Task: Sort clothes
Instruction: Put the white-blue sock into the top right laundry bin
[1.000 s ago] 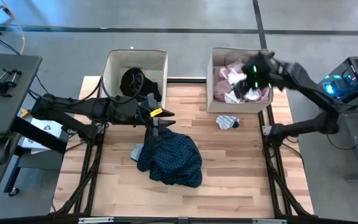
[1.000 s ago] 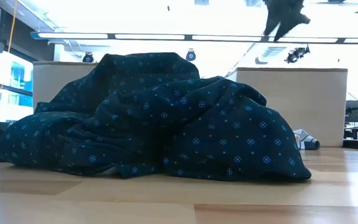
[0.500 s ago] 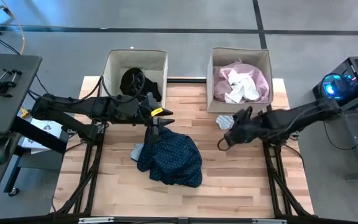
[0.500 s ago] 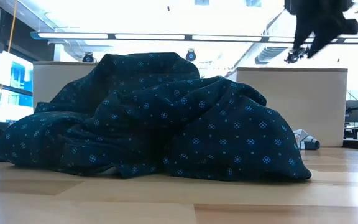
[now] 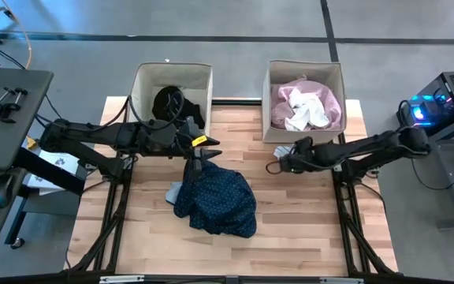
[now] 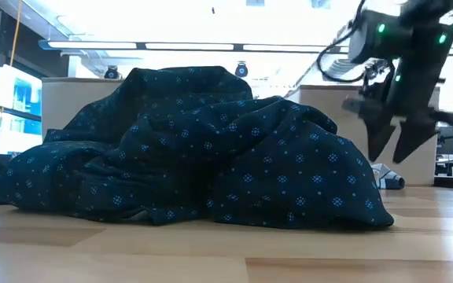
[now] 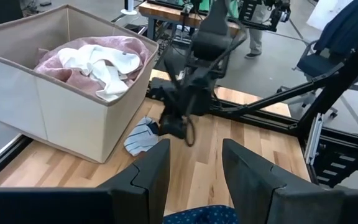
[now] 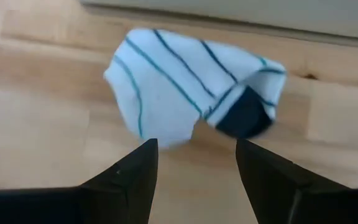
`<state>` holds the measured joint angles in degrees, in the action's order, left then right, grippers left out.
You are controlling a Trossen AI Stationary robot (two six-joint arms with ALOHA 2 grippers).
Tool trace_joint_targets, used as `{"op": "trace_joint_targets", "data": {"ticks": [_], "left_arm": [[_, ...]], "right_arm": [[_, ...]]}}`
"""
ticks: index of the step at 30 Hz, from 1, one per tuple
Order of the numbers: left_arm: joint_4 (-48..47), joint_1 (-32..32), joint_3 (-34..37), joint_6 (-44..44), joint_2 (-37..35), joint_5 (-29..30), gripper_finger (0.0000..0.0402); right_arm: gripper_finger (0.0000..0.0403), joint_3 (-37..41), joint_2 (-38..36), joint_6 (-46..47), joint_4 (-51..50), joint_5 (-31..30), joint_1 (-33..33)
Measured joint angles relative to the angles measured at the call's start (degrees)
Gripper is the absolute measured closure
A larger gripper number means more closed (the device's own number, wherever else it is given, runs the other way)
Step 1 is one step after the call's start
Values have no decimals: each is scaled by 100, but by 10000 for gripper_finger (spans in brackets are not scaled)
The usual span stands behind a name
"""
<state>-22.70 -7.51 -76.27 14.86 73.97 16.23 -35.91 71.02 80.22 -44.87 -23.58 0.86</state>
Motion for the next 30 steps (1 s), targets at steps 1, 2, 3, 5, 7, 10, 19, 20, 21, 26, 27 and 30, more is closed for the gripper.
{"op": "trace_joint_targets", "data": {"ticks": [1, 2, 3, 5, 7, 10, 19, 20, 21, 26, 27, 30], "left_arm": [[1, 0, 0, 10, 0, 0, 266], [8, 0, 0, 48, 0, 0, 266], [15, 0, 0, 86, 0, 0, 266], [20, 0, 0, 152, 0, -33, 266], [31, 0, 0, 183, 0, -70, 266], [30, -2, 0, 330, 2, -72, 266], [39, -7, 0, 506, 4, -85, 266], [39, -7, 0, 511, 4, -85, 266], [42, -7, 0, 515, 4, -83, 266], [90, -7, 0, 559, 4, -69, 266], [129, -7, 0, 558, 4, -68, 266], [318, -7, 0, 554, 7, -66, 266]], "right_arm": [[202, 143, -1, -65, 264, -2, -127], [206, 292, -2, -150, 568, 1, -234], [210, 424, 0, -260, 905, 3, -323], [224, 646, 0, -488, 1573, 70, -471], [241, 819, 53, -680, 2010, 172, -590], [273, 994, 158, -708, 2194, 213, -715], [391, 899, 288, -1333, 2350, 669, -704], [395, 764, 229, -1548, 2251, 832, -616], [394, 578, 153, -1699, 2116, 993, -530], [399, -855, -276, -2084, 688, 1076, 212], [398, -1236, -346, -2135, 386, 977, 346], [399, -2416, -473, -2320, -490, 377, 592]]}}
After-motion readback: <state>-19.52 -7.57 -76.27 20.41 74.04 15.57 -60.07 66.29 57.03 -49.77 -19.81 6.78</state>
